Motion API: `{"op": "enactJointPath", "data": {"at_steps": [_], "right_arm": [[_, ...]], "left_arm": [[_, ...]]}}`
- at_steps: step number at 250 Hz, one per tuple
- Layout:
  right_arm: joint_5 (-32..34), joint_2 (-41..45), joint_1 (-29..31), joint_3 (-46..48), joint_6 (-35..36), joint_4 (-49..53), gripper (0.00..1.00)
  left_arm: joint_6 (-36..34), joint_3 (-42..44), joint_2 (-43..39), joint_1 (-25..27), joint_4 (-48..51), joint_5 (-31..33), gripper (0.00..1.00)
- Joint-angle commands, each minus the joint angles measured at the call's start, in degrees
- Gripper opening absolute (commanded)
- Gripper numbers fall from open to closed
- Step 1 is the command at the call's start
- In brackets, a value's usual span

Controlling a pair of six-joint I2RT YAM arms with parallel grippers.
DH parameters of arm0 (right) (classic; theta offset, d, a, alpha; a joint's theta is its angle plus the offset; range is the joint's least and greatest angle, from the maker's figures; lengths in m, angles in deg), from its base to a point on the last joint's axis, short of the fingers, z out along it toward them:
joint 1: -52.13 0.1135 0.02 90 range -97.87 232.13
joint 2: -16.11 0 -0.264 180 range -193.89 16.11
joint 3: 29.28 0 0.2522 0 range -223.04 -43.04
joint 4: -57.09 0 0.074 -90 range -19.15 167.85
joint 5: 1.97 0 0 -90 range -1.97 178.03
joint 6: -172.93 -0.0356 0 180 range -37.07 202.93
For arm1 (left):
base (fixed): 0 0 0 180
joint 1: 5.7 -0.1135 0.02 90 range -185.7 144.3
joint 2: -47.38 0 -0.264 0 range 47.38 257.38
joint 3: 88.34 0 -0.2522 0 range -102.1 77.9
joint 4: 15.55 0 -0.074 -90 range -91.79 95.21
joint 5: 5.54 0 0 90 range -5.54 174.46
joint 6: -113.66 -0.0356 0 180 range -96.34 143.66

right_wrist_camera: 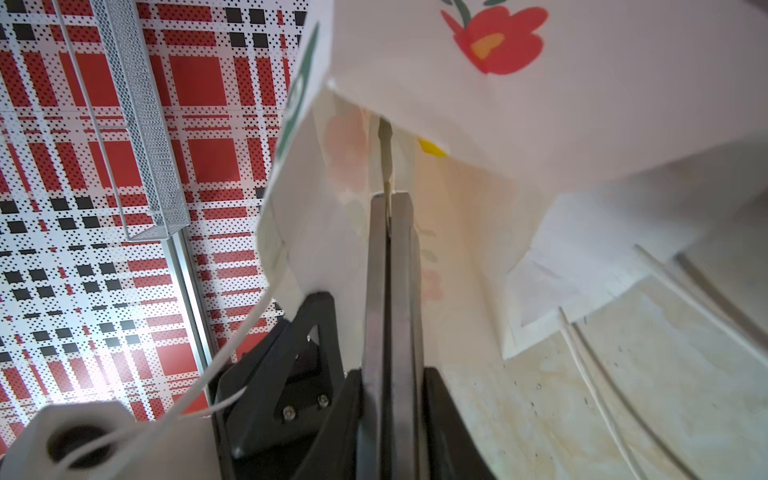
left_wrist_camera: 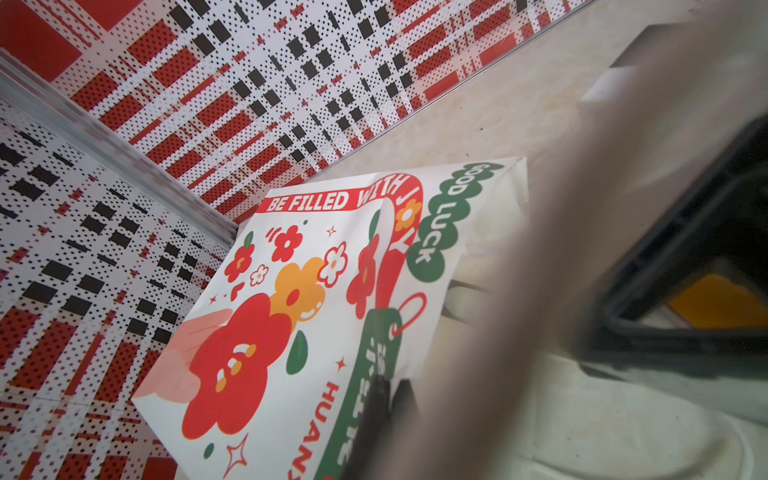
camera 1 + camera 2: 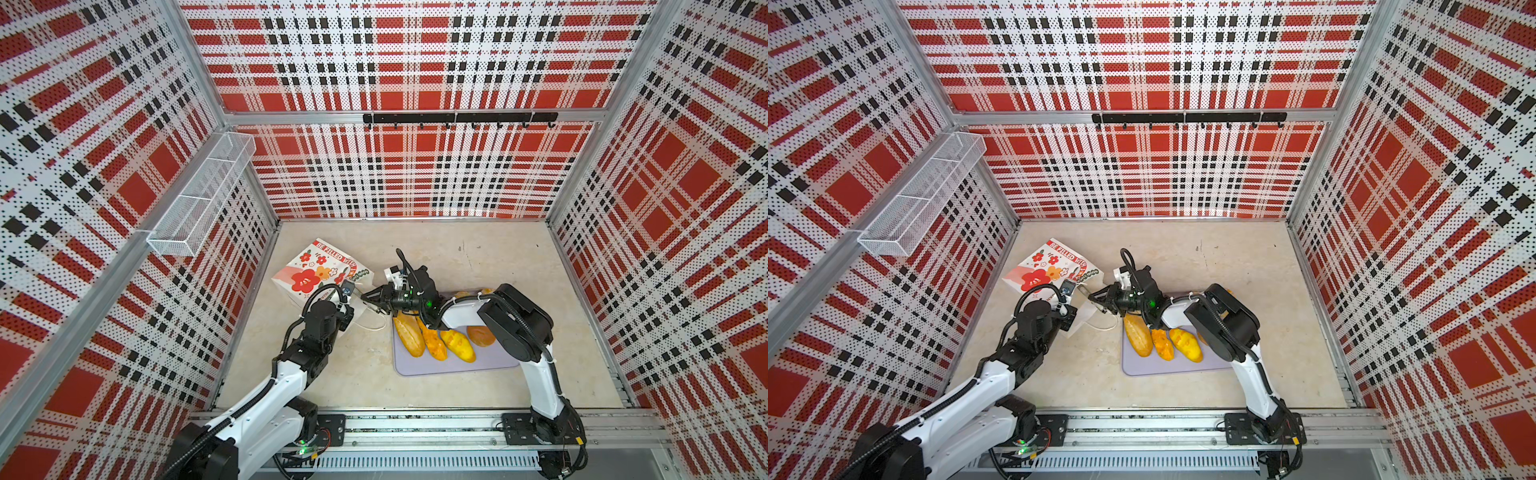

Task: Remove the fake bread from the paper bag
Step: 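Pull the yellow roll out of the bag with the right gripper's tongs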

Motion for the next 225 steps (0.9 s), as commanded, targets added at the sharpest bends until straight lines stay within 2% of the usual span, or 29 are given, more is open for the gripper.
{"op": "enactJointPath", "data": {"at_steps": [1,122,225], "right_arm": [[-0.15,4.69,0.49,2.26,1.53,-5.06,0.00],[1.62,9.61,0.78,11.22,2.80,-6.85,0.00],[3.76,20.35,0.93,15.48,7.97,2.57,0.00]], "left_arm": [[2.46,-1.98,0.20,-1.54,-2.77,0.30,0.00],[4.19,-2.69,1.19,-2.32,-4.53,-1.53,0.00],[8.77,-4.20,1.43,-0.93,-3.95,1.24,0.00]]}}
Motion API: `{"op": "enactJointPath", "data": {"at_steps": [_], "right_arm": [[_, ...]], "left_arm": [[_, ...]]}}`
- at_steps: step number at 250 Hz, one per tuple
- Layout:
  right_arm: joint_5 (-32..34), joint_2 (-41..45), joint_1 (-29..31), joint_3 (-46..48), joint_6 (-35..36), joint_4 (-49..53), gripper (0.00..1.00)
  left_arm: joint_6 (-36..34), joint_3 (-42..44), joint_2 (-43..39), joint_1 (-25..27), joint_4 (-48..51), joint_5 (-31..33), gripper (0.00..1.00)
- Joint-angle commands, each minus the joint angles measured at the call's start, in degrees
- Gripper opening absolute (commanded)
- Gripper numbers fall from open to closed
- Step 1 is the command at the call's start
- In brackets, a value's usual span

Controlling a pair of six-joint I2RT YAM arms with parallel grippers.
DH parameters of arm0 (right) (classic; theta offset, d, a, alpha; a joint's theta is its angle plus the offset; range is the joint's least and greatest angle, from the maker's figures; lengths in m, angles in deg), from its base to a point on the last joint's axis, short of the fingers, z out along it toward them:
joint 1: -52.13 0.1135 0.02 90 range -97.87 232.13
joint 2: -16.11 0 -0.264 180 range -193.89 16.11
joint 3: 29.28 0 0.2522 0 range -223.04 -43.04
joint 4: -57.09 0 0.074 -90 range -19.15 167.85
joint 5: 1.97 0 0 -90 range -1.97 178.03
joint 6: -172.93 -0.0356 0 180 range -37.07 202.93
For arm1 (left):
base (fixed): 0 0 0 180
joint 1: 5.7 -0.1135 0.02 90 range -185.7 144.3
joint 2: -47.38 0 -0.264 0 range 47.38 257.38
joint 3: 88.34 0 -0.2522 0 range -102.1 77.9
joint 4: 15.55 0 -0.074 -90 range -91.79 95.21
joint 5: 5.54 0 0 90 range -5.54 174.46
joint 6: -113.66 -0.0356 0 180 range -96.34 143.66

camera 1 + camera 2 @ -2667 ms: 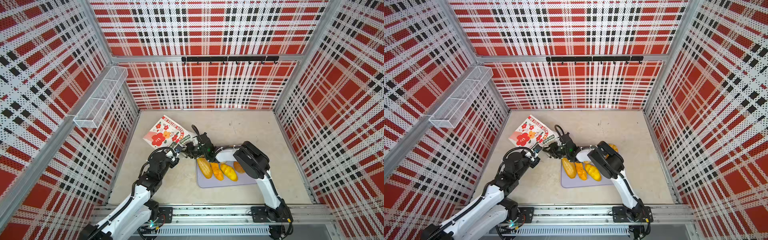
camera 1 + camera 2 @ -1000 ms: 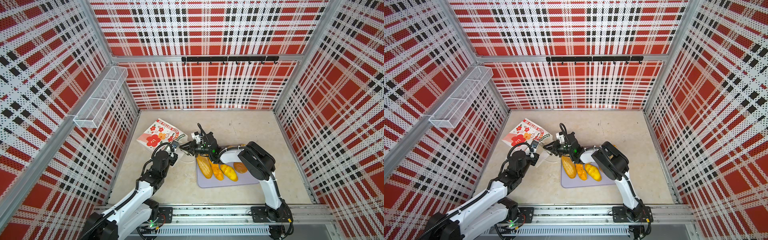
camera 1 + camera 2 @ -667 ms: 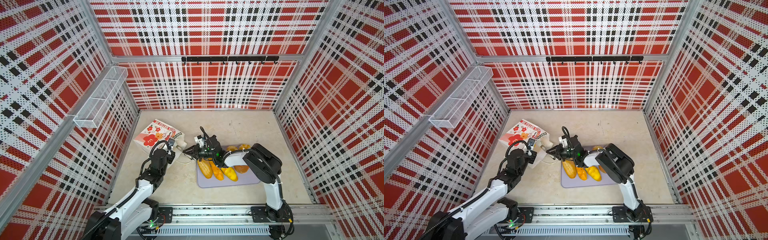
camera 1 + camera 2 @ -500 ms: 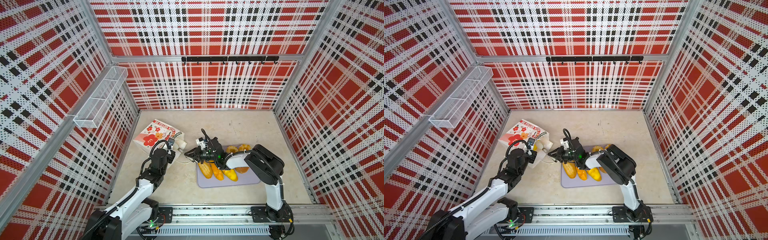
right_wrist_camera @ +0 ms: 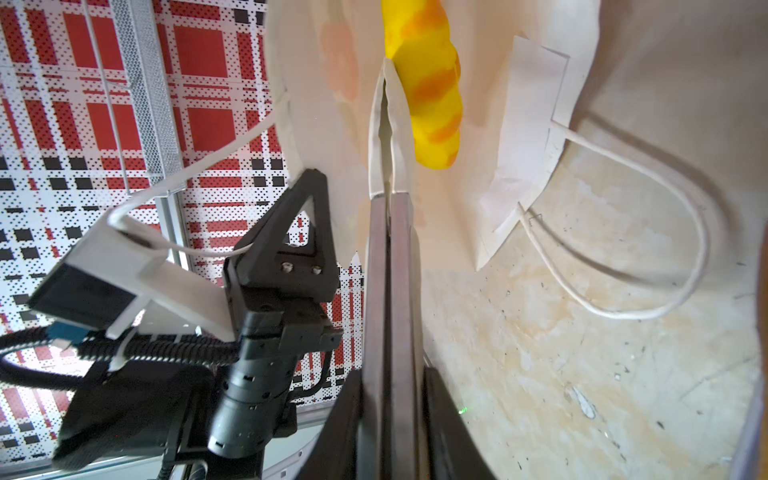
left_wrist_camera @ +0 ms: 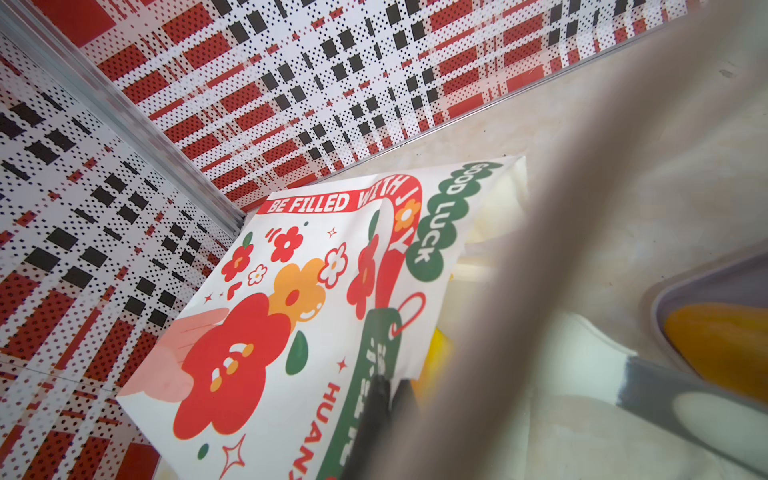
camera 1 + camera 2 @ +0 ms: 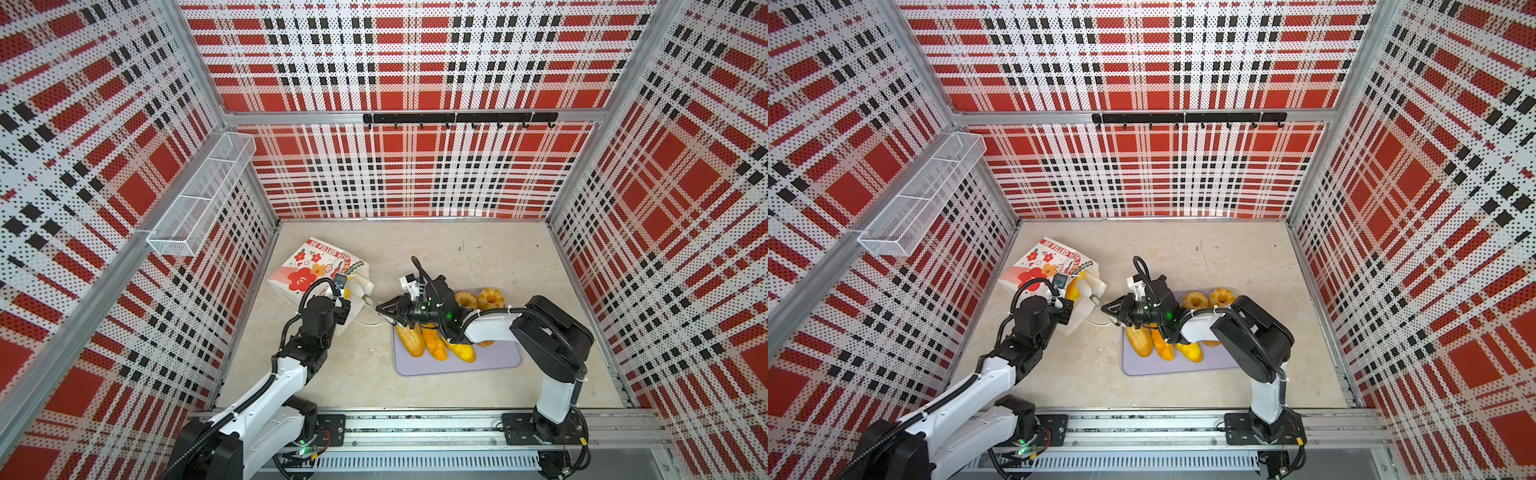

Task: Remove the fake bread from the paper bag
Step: 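Pull the yellow roll out of the bag with the right gripper's tongs, then carry the yellow roll over the tray and lower it with the tongs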

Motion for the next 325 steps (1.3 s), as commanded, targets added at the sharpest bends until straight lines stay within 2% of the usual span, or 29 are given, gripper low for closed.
{"op": "enactJointPath", "data": {"at_steps": [1,112,150,249,325], "right_arm": [[1.06,4.71,0.39,0.41,3.22,-0.14,0.00],[6.98,18.33,2.39,4.90,8.87,13.58,0.00],[11.49,25.95,3.17,4.36,14.34,25.05,0.00],[18.12,43.66,3.27,4.38,20.48,47.80,0.00],[26.22,61.46,3.26,2.05,23.92,76.28,0.00]], "left_arm": [[3.23,-2.79,-0.01,0.63,-1.52,1.50,0.00],[7.03,-10.31,5.62,2.00,-0.37,3.65,0.00],[7.05,-10.09,6.75,1.88,-0.43,3.65,0.00],[8.66,-8.54,7.40,0.78,-1.59,2.44,0.00],[8.38,-7.47,6.17,-0.92,-1.98,0.66,0.00]]}}
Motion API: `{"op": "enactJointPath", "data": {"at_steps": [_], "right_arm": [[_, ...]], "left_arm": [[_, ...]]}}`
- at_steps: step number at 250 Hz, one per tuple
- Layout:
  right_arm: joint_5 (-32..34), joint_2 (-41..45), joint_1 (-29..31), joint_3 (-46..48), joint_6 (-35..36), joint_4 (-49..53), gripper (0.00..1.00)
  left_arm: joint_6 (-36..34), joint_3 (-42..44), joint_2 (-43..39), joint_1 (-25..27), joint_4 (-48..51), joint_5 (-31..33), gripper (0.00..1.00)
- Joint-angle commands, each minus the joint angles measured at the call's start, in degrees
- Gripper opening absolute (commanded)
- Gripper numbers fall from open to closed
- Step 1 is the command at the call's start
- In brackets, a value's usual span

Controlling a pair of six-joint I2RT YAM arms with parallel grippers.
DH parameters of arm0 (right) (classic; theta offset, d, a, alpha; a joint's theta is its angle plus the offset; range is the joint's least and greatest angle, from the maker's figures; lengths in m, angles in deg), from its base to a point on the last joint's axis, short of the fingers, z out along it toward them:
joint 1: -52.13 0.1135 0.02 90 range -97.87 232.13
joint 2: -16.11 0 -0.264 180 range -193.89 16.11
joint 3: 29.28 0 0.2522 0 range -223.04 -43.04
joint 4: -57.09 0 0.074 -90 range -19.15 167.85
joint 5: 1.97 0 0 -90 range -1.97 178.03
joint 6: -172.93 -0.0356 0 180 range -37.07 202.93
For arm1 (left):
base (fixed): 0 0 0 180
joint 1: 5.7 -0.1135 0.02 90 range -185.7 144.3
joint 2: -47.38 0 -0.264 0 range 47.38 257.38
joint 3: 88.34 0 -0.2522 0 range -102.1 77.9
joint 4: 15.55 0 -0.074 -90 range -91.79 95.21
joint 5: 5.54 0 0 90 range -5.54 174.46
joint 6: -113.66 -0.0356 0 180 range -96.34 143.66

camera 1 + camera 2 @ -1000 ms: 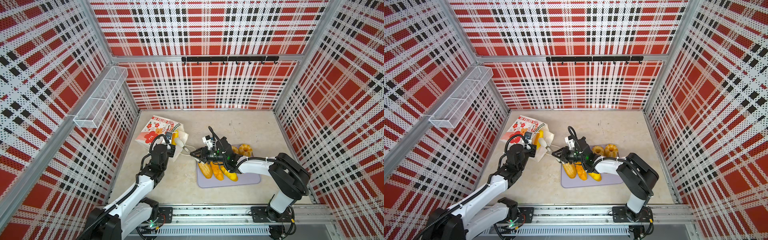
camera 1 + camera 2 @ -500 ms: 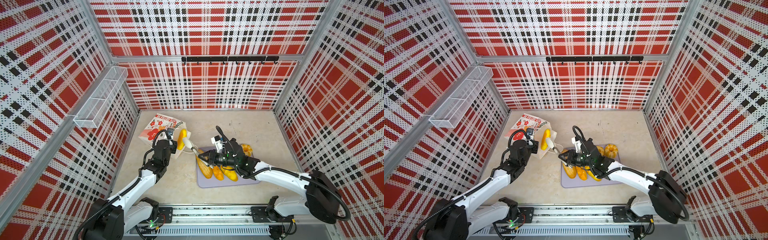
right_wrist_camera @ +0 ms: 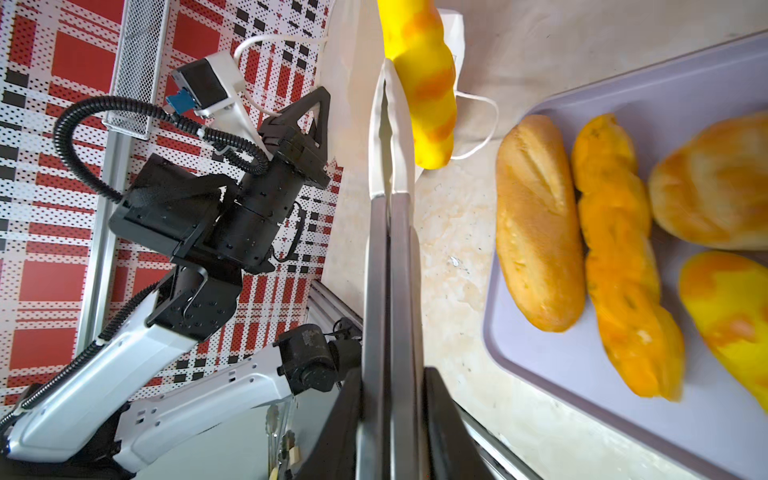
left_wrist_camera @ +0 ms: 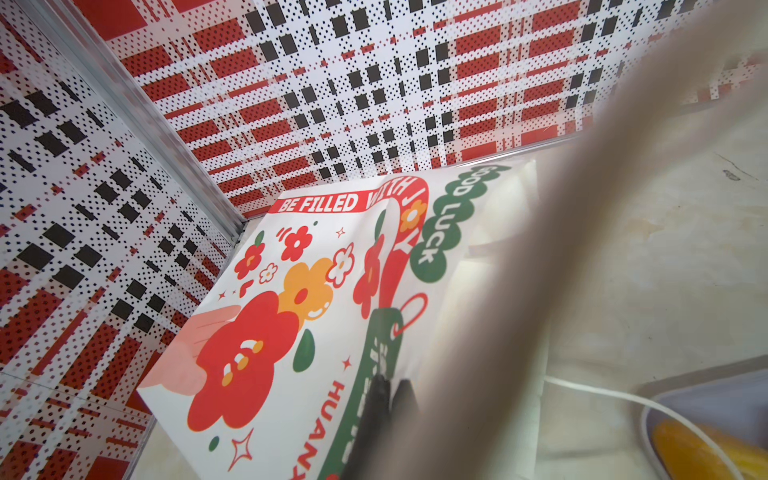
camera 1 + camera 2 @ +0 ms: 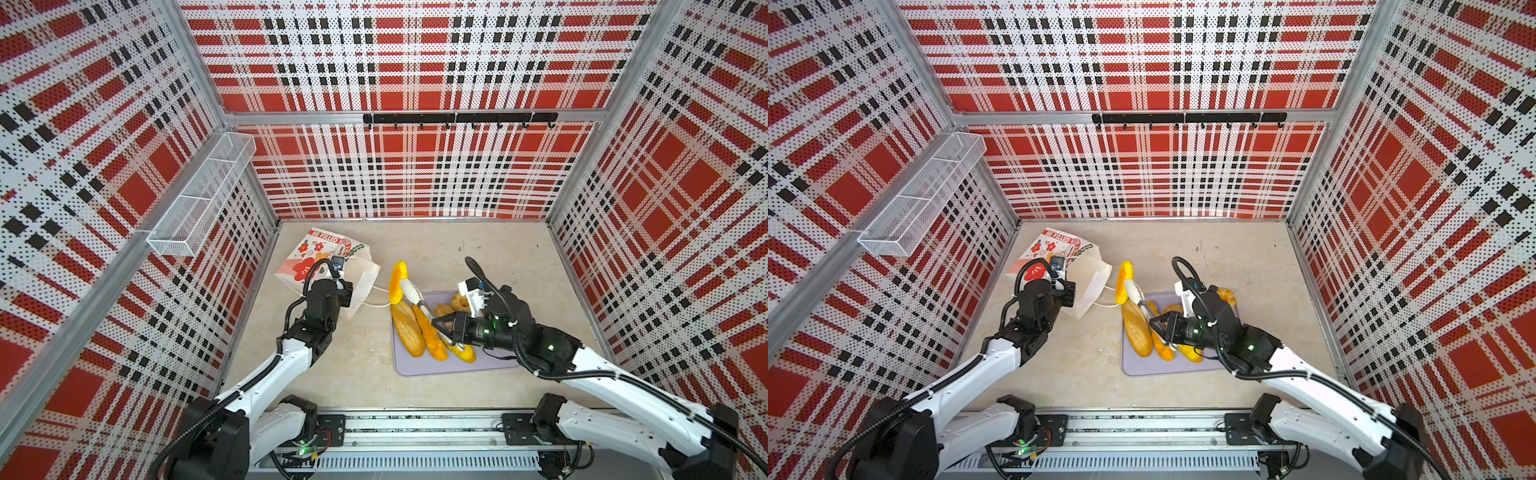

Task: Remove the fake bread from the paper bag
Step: 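Carry the yellow roll over the tray and lower it with the tongs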

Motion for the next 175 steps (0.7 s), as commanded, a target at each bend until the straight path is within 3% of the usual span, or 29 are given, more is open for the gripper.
{"op": "enactJointPath", "data": {"at_steps": [1,39,105,175], "right_arm": [[5.42,6.45,0.31,-3.18,2.89,13.20,0.00],[9.94,12.88,0.30,-6.63,4.72,28.29,0.00],[15.67,15.44,0.29,-12.76,7.50,48.71,0.00],[22.65,16.18,0.33,-14.80,6.46,60.86,0.00]], "left_arm": [[1.27,1.22,-1.10,-0.58,-1.92,-0.96,0.00],[1.08,2.42,-1.74,-0.67,-1.97,-1.23,0.00],[1.70,3.38,-4.77,-0.69,-0.85,-2.17,0.00],[2.89,3.75,-10.43,-0.37,4.35,-5.07,0.00]]}}
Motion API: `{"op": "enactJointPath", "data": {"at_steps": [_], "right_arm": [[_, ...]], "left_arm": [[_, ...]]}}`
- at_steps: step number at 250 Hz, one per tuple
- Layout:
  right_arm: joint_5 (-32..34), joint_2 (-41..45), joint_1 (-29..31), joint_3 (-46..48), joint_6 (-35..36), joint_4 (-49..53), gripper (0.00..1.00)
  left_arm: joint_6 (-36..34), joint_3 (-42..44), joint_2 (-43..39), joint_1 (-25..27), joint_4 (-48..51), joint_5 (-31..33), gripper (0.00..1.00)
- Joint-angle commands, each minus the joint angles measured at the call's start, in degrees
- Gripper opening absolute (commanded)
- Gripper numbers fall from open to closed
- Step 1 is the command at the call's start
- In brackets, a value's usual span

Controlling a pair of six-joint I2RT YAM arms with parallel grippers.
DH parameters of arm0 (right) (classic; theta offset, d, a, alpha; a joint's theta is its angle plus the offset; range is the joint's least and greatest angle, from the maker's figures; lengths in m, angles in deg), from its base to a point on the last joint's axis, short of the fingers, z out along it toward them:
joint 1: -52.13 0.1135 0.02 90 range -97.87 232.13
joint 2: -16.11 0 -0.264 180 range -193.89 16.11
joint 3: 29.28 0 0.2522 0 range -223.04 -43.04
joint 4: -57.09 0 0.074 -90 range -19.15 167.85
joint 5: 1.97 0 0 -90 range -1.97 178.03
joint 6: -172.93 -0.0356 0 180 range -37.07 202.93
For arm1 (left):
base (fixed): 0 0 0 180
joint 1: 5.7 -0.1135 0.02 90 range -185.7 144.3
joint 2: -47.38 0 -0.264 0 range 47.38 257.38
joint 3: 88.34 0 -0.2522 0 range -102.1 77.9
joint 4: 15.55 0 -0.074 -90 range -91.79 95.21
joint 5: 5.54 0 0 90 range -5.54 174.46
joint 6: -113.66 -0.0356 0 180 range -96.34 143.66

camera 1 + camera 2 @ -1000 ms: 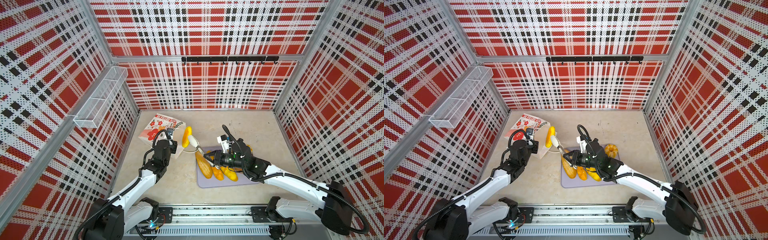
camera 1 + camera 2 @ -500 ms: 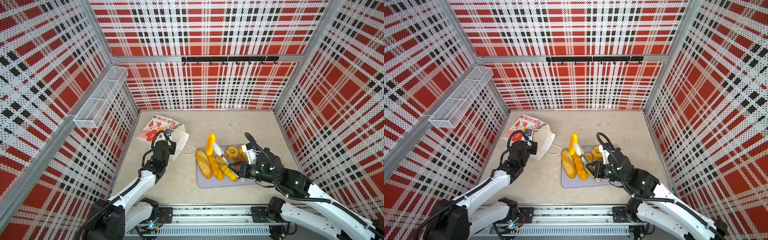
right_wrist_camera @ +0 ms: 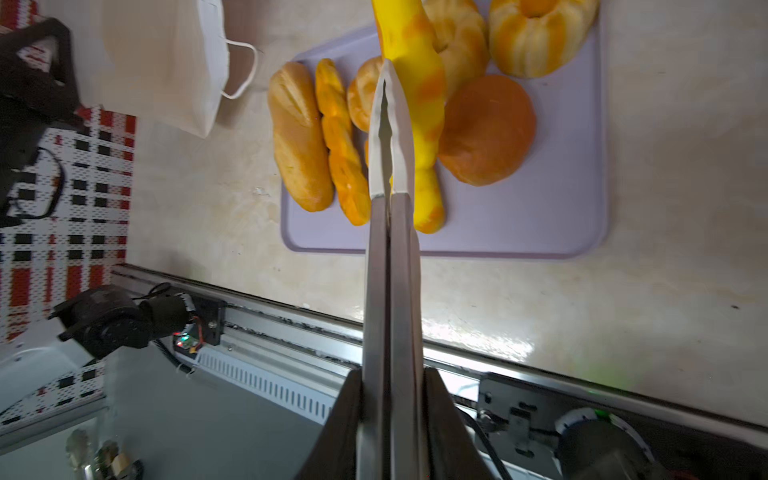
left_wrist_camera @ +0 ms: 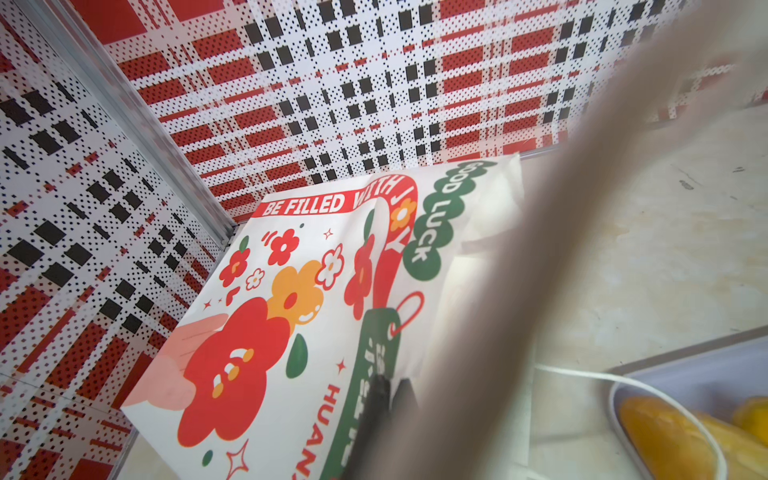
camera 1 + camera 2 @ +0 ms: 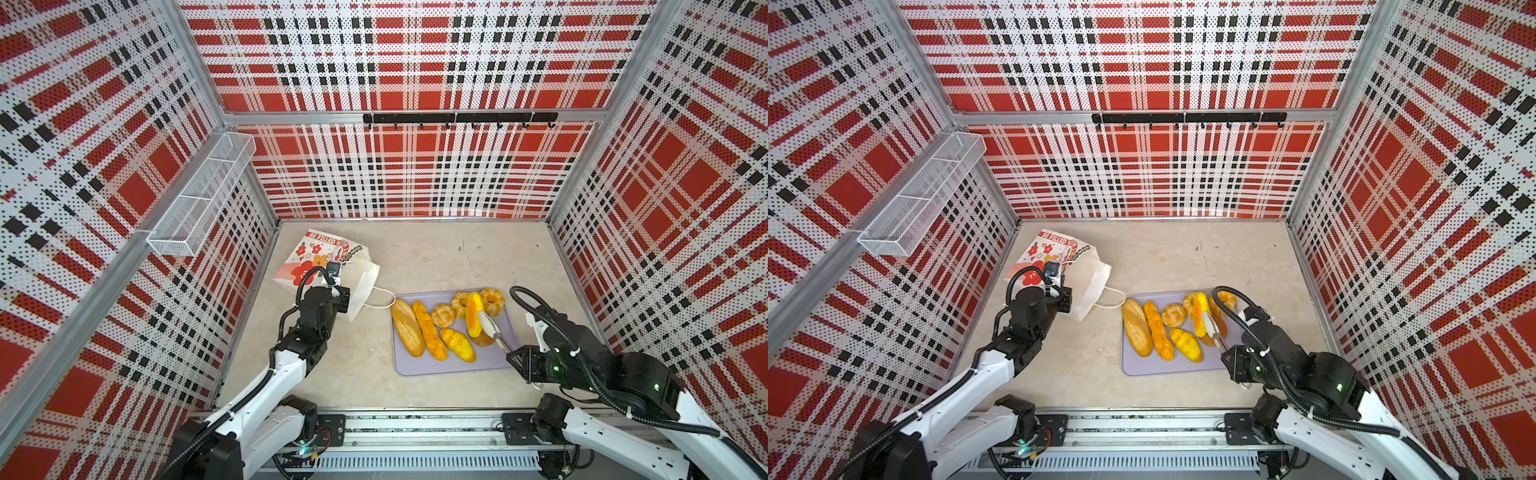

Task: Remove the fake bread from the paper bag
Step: 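Carry the yellow roll over the tray and lower it with the tongs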

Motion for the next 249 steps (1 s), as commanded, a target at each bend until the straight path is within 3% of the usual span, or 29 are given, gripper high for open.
{"op": "enactJointPath", "data": {"at_steps": [1,113,232,249], "right_arm": [[5.38,1.06,0.29,-2.04,0.02,5.82,0.00],[7.95,1.23,0.26,0.36,-3.35,13.12,0.00],[5.95,-6.35,0.34,3.99,0.05,8.89,0.00],[5.72,-6.98,0.27,3.77,0.52,7.43,0.11]], "left_arm": [[1.95,0.61,-2.82,-0.07,2.47,-1.76,0.00],[2.73,2.62,-5.49,0.35,4.82,-3.64,0.00],[3.27,2.35,-5.33,0.35,4.92,-4.85,0.00],[3.32,2.47,-5.78,0.35,5.00,-4.94,0.00]]}}
